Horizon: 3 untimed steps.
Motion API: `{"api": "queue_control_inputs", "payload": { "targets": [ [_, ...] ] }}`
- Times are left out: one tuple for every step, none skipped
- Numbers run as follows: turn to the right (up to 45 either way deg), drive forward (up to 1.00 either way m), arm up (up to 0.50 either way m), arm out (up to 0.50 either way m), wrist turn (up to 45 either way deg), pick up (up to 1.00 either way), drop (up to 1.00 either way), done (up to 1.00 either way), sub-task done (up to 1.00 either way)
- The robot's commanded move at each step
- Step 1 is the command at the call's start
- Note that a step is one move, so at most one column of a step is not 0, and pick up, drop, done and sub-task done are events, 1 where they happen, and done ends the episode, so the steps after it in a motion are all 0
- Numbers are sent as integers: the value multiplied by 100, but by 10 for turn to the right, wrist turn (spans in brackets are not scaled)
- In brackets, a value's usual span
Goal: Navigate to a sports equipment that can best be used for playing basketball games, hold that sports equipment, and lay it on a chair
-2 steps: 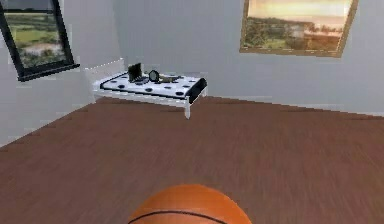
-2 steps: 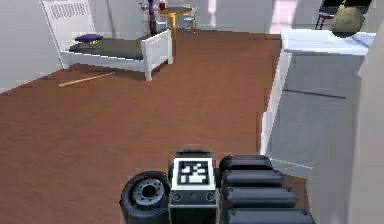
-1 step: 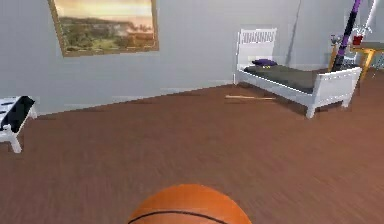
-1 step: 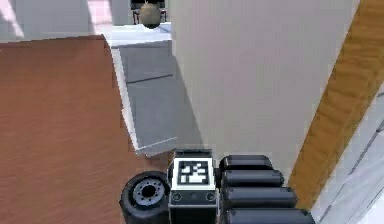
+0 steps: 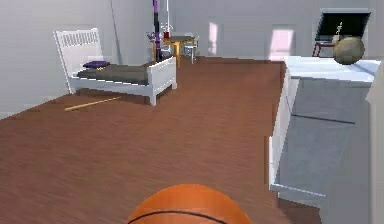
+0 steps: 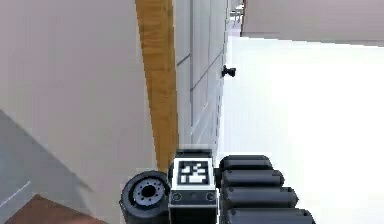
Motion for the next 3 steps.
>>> {"api": "queue_control_inputs", "payload": {
  "targets": [
    [0, 100, 0, 0, 0, 0, 0, 0, 0],
    [60, 0, 0, 0, 0, 0, 0, 0, 0],
    [0, 20, 0, 0, 0, 0, 0, 0, 0]
  ]
}}
